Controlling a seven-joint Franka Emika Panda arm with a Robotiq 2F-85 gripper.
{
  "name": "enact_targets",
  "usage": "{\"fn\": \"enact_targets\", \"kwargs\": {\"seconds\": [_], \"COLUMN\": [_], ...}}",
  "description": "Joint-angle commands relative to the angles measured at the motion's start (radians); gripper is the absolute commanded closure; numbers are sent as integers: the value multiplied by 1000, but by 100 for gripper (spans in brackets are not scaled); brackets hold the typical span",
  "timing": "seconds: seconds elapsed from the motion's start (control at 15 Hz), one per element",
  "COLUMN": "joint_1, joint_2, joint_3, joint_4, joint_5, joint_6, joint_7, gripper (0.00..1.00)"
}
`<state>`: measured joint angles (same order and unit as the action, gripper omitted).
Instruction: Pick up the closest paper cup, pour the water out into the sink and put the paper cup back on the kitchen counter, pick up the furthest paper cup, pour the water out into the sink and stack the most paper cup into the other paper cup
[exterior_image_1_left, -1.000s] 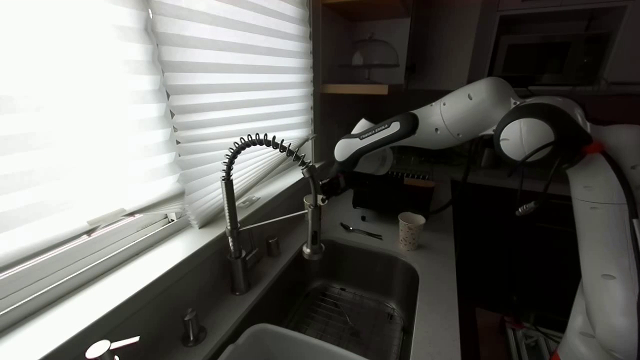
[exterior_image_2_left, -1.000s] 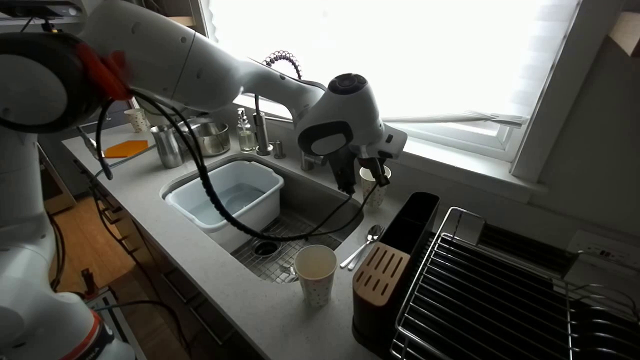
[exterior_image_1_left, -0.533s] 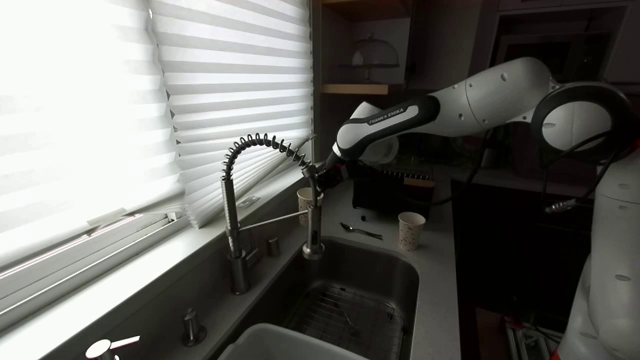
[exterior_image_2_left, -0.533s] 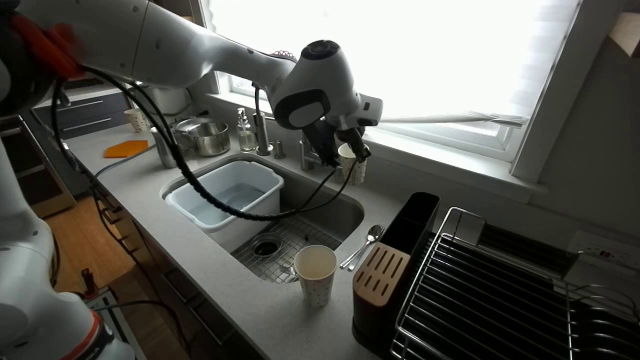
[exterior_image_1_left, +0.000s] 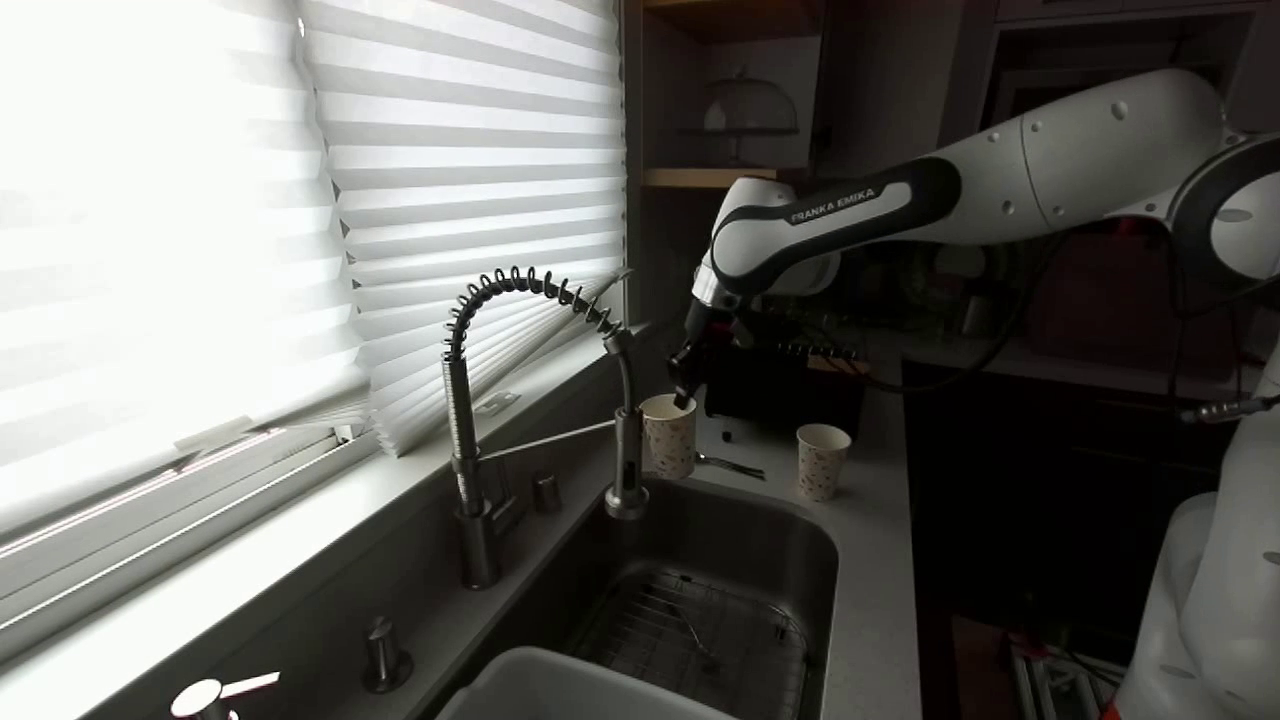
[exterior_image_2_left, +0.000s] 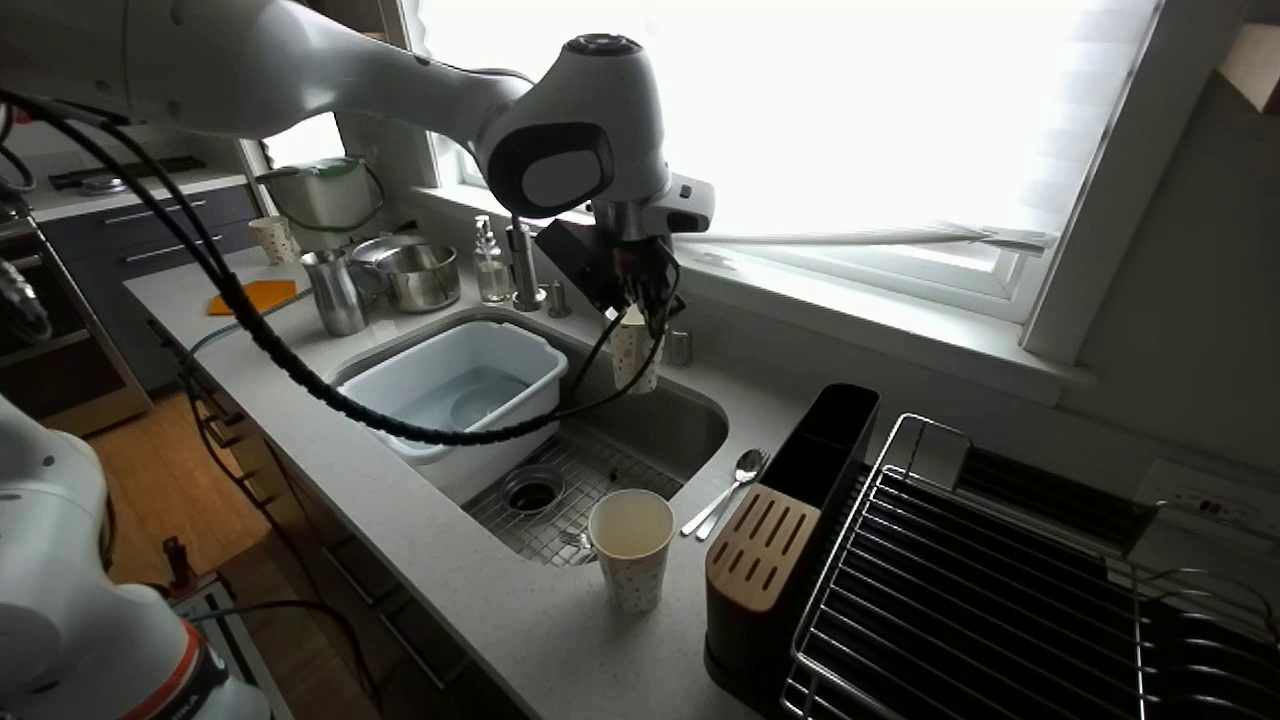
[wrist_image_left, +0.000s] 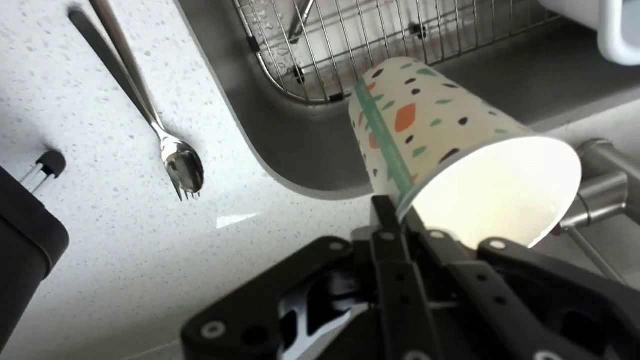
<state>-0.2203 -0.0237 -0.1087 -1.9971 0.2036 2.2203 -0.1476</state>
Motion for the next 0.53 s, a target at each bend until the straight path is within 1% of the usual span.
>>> {"fn": "enact_targets", "kwargs": {"seconds": [0.0,0.13,0.2,0.47], "joint_1": [28,37,38,49], "joint_2": [-107,-144,-81,-123], "joint_3": [-19,-17,-26,-26], "joint_4": [-92,-129,-61,-102], "joint_5": [-85,-121,-85,-106], "joint_6": [-61,-48,-53,-53], "joint_7": [-68,-99,-68,-85], "gripper": [99,99,96,96]}}
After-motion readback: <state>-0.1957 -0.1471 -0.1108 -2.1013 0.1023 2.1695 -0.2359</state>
